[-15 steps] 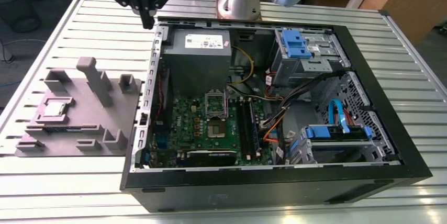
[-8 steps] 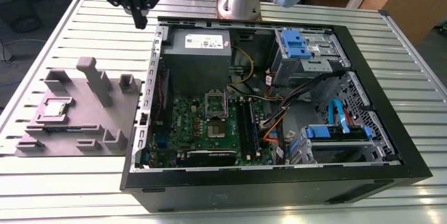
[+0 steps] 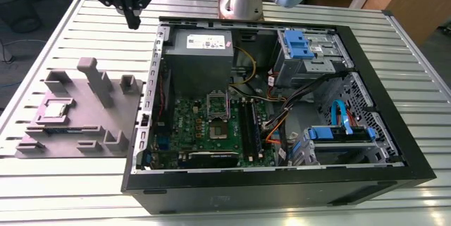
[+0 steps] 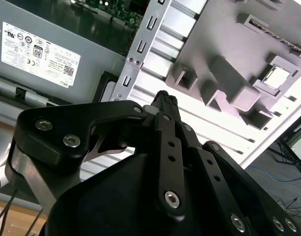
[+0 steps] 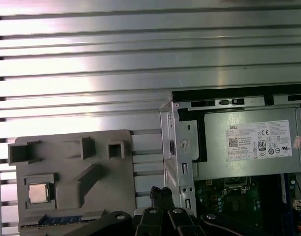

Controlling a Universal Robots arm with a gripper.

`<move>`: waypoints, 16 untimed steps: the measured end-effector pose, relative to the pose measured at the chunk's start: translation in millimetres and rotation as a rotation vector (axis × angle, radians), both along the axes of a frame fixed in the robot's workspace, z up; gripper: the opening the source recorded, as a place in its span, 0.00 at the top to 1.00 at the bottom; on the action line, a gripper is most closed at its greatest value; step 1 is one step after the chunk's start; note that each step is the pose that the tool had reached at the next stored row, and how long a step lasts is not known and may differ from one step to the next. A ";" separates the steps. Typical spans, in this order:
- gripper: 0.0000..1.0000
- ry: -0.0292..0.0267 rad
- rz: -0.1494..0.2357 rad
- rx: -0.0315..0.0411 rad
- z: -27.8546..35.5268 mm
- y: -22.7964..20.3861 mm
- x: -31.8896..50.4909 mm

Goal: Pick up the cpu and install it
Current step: 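Reach for the cpu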

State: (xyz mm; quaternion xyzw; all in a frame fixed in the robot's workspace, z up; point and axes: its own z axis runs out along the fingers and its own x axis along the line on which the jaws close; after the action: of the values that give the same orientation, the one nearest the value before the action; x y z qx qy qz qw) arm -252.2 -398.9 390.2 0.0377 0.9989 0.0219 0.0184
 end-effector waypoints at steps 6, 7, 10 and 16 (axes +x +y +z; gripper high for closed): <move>0.89 -0.0001 0.000 0.0000 -0.6 0.0 -12.0; 0.89 -0.0001 0.000 0.0000 -0.6 0.0 -13.4; 0.89 -0.0001 0.000 0.0000 -0.8 0.0 -16.7; 0.89 0.0000 0.000 0.0000 -1.0 0.0 -22.2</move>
State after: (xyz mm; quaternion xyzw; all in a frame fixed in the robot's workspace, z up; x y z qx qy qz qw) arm -274.4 -398.9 389.2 0.0377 0.9989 0.0219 0.0184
